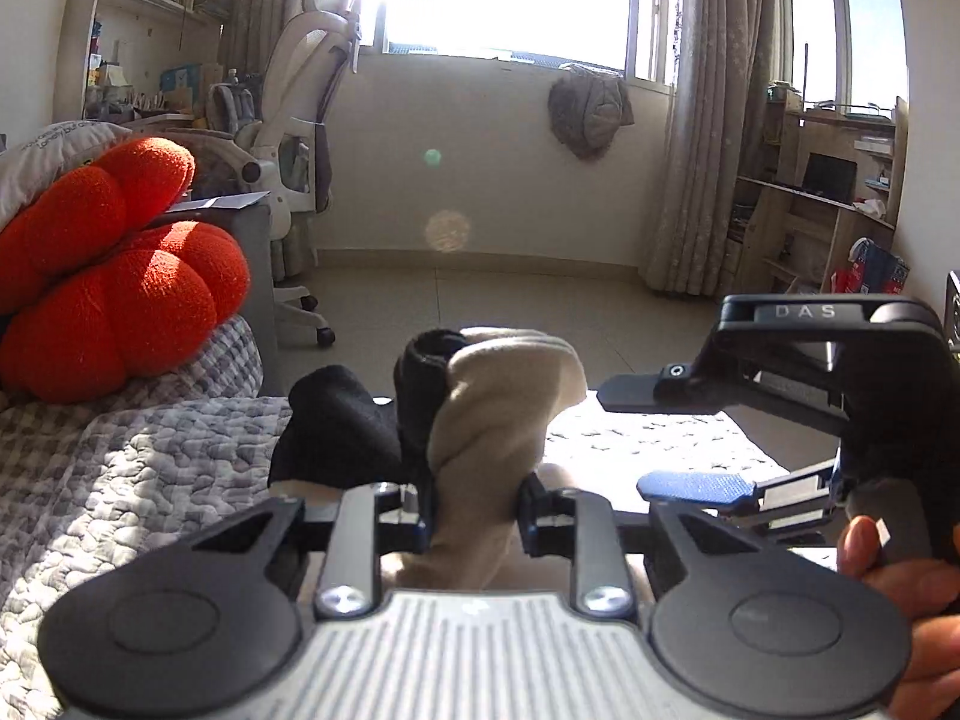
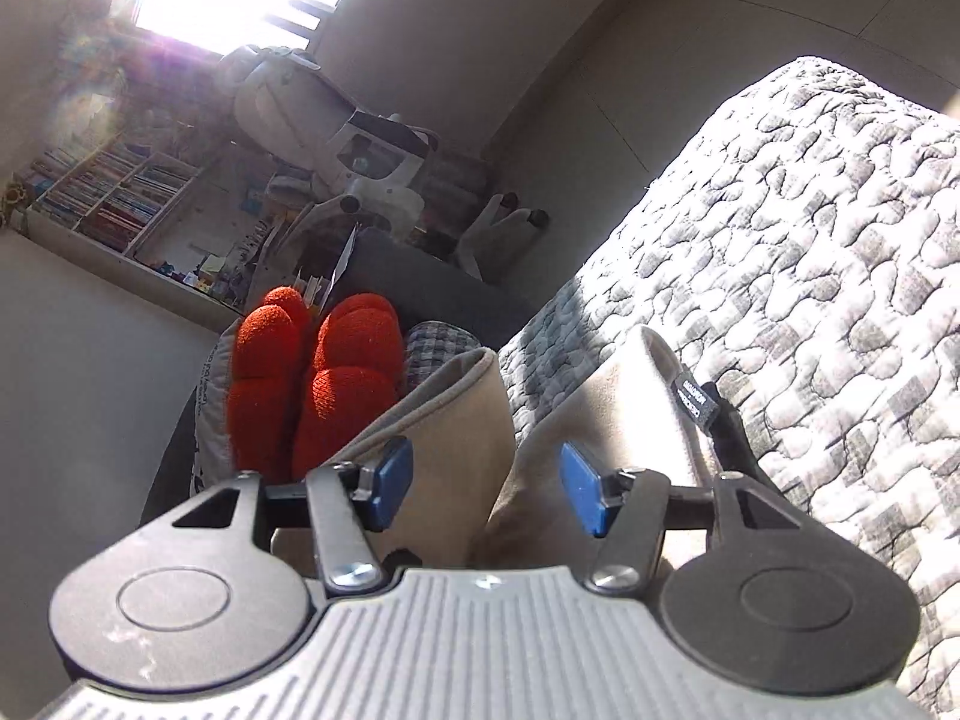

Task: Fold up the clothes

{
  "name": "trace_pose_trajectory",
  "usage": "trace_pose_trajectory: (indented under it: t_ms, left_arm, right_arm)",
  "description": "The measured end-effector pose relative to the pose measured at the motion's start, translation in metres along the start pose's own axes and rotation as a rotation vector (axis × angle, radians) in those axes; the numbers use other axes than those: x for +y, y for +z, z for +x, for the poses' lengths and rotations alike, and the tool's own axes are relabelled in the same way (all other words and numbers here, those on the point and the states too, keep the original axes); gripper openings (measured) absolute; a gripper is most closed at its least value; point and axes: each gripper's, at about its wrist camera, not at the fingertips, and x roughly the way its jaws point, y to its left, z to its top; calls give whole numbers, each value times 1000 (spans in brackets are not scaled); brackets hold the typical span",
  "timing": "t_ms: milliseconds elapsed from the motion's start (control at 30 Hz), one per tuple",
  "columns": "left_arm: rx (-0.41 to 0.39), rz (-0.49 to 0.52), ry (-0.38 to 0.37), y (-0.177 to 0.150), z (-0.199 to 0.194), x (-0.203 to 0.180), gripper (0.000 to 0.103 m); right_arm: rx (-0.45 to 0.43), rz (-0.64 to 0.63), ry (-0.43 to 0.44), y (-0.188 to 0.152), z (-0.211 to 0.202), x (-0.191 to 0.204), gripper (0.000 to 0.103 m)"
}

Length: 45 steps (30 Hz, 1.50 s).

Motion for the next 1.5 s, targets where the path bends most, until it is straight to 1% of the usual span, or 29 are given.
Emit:
trace_pose_trajectory:
  t_ms: [100, 167, 200, 267, 333, 400, 500, 600, 633, 767, 867, 933, 967, 1000, 1033, 1067, 1100, 1200, 1267, 1300, 1333, 1400, 1500]
  left_arm:
    - [20, 31, -10, -4, 3, -10, 27]
    - [40, 60, -33, -7, 5, -15, 29]
    - [55, 76, -56, -8, 6, -17, 34]
    - [89, 111, -122, -12, 7, -19, 41]
    - [113, 140, -205, -15, 5, -18, 55]
    - [121, 150, -294, -14, 1, -13, 64]
    - [125, 86, -441, -10, -9, 4, 72]
    - [124, -34, -542, -5, -16, 30, 73]
    - [117, -66, -541, -5, -16, 39, 73]
    - [74, -170, -460, -5, -14, 75, 71]
    - [50, -204, -394, -7, -8, 91, 71]
    - [33, -222, -366, -11, -3, 98, 68]
    - [32, -237, -362, -13, 0, 102, 67]
    - [35, -249, -359, -15, 3, 104, 65]
    - [37, -262, -357, -17, 5, 106, 62]
    - [40, -275, -354, -19, 8, 108, 61]
    - [43, -287, -351, -21, 11, 110, 61]
    - [14, -314, -348, -20, 10, 113, 57]
    - [-4, -337, -371, -20, 10, 113, 53]
    - [-12, -350, -386, -21, 10, 113, 49]
    - [-13, -355, -403, -22, 11, 112, 44]
    - [-4, -332, -433, -24, 14, 102, 40]
    - [29, -236, -452, -26, 19, 82, 38]
  right_arm:
    - [-5, 16, 0, 2, 0, -1, 61]
    - [-8, 22, 2, 4, -1, -2, 64]
    - [-8, 24, 1, 5, -1, -3, 64]
    - [-3, 30, -1, 5, 0, -4, 66]
    - [2, 37, -4, 5, 0, -6, 68]
    - [15, 43, 1, 6, 2, -8, 69]
    - [38, 40, 12, 5, 4, -7, 71]
    - [55, 12, -5, 4, 7, -4, 72]
    - [59, -2, -19, 3, 8, -2, 72]
    - [87, -70, -84, -4, 15, 2, 72]
    - [106, -115, -102, -10, 23, 7, 72]
    - [110, -157, -108, -16, 31, 11, 72]
    - [111, -186, -113, -18, 34, 13, 66]
    - [110, -210, -118, -21, 38, 14, 58]
    - [109, -223, -116, -22, 39, 15, 40]
    - [107, -235, -113, -24, 41, 15, 33]
    - [106, -248, -111, -25, 43, 16, 32]
    - [73, -246, -50, -20, 30, 19, 28]
    - [31, -249, -15, -12, 17, 21, 27]
    - [11, -251, 2, -8, 11, 22, 27]
    - [-11, -255, 1, -4, 4, 20, 27]
    - [-24, -249, 11, 2, -4, 10, 27]
    - [-13, -266, -71, 2, -6, -8, 27]
